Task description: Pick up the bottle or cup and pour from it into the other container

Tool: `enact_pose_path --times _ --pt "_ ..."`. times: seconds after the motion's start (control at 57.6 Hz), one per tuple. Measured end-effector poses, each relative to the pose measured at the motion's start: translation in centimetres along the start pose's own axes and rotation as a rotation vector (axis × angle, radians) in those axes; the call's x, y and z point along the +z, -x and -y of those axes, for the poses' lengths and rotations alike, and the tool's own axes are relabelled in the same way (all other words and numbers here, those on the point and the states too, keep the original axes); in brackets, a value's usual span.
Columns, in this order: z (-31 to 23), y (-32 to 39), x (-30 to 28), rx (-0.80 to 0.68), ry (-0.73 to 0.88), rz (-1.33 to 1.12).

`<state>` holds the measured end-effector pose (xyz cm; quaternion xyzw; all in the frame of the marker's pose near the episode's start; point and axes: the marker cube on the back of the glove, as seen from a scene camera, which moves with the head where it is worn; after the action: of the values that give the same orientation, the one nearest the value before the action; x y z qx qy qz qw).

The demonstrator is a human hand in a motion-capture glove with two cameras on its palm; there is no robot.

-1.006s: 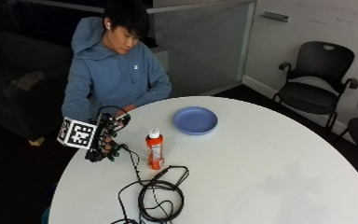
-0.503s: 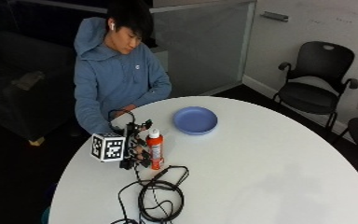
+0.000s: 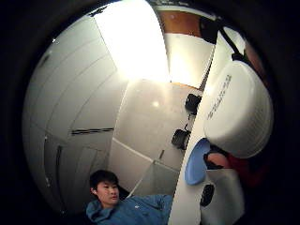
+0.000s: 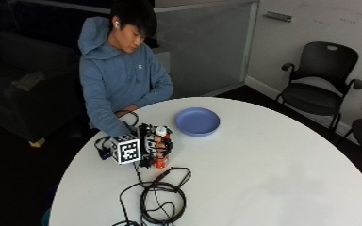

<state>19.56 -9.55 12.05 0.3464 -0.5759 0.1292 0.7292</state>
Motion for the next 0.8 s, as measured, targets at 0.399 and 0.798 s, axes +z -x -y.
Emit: enact_pose_path --times 0.399,0.798 --pt "-1.0 3.6 3.9 -0.053 0.128 -0.103" --pt "-0.6 11.6 10.7 -0.210 0.539 -0.623"
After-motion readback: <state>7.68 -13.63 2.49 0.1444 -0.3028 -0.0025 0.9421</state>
